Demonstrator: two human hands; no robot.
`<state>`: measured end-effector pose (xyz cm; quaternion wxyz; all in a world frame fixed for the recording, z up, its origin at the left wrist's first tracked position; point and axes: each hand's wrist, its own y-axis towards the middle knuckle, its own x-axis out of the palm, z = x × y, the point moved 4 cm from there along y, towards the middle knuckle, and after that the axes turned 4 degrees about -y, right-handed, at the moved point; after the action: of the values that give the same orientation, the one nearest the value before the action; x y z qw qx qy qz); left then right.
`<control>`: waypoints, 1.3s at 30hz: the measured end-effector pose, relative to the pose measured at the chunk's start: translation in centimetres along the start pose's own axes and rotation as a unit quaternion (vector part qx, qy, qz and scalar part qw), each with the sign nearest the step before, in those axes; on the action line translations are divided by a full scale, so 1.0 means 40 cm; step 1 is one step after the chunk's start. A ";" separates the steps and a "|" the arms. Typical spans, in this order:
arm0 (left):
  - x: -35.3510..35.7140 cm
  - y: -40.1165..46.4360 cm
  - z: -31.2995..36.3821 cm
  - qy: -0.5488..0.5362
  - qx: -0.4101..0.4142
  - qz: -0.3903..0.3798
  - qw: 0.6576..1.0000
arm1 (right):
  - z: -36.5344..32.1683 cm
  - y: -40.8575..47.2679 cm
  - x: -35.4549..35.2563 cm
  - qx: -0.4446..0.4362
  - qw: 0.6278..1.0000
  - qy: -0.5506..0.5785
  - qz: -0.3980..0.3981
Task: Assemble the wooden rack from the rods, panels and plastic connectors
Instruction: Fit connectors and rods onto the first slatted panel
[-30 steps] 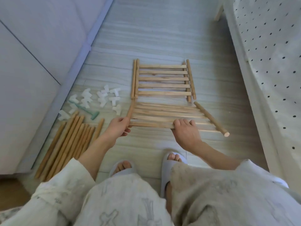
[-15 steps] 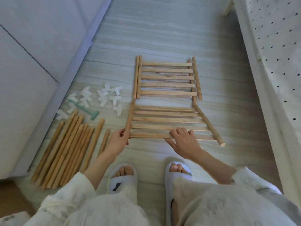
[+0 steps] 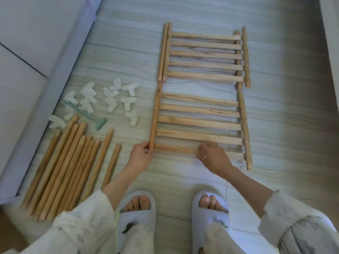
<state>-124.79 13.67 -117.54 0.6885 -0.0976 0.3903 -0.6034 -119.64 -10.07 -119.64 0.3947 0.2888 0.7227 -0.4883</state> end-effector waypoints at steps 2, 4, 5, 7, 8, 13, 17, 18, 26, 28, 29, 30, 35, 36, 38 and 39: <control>0.010 -0.019 -0.017 -0.003 -0.019 -0.016 1.000 | 0.004 -0.005 0.026 0.003 0.999 0.024 0.021; 0.019 -0.033 -0.039 -0.001 -0.032 -0.036 0.999 | -0.001 -0.018 0.043 0.006 0.997 0.034 0.064; 0.020 -0.038 -0.050 0.001 -0.033 -0.041 0.999 | -0.003 -0.024 0.054 0.004 0.996 0.032 0.079; 0.016 -0.042 -0.064 0.003 -0.030 -0.041 0.999 | -0.009 -0.038 0.070 -0.011 0.996 0.027 0.084; 0.011 -0.040 -0.070 0.012 -0.022 -0.036 0.999 | -0.010 -0.045 0.078 -0.018 0.997 0.025 0.075; -0.070 0.009 -0.051 0.116 0.065 0.078 0.988 | -0.012 -0.058 0.077 -0.034 0.998 -0.020 0.056; -0.149 0.095 0.020 0.219 0.148 0.139 0.954 | -0.031 -0.048 0.074 -0.032 0.997 -0.059 0.032; -0.156 0.120 0.039 0.251 0.158 0.123 0.947 | -0.042 -0.048 0.072 -0.042 0.997 -0.049 0.032; -0.137 0.218 0.034 0.325 0.130 0.055 0.935 | -0.025 -0.049 0.088 -0.048 0.998 -0.032 0.022; -0.127 0.202 0.019 0.313 0.121 0.066 0.940 | -0.018 -0.045 0.076 -0.041 0.998 -0.051 -0.009; -0.124 0.194 0.013 0.306 0.118 0.077 0.942 | -0.016 -0.039 0.067 -0.038 0.997 -0.063 -0.030; -0.122 0.187 0.008 0.292 0.113 0.093 0.945 | -0.017 -0.032 0.055 -0.032 0.996 -0.068 -0.043; -0.117 0.157 -0.016 0.048 0.023 0.150 0.987 | -0.058 0.025 -0.005 -0.018 0.999 -0.033 -0.003; -0.116 0.152 -0.021 0.000 0.004 0.159 0.987 | -0.078 0.041 -0.014 -0.029 0.999 -0.014 0.018; -0.115 0.149 -0.031 -0.068 -0.016 0.173 0.982 | -0.127 0.076 -0.032 -0.056 0.997 0.025 0.037; -0.113 0.148 -0.035 -0.092 -0.026 0.172 0.980 | -0.153 0.094 -0.036 -0.069 0.996 0.037 0.032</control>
<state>-121.07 19.75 -120.17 0.8125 -0.1022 0.3517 -0.4535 -117.64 -3.06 -118.92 0.4022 0.3019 0.7590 -0.4136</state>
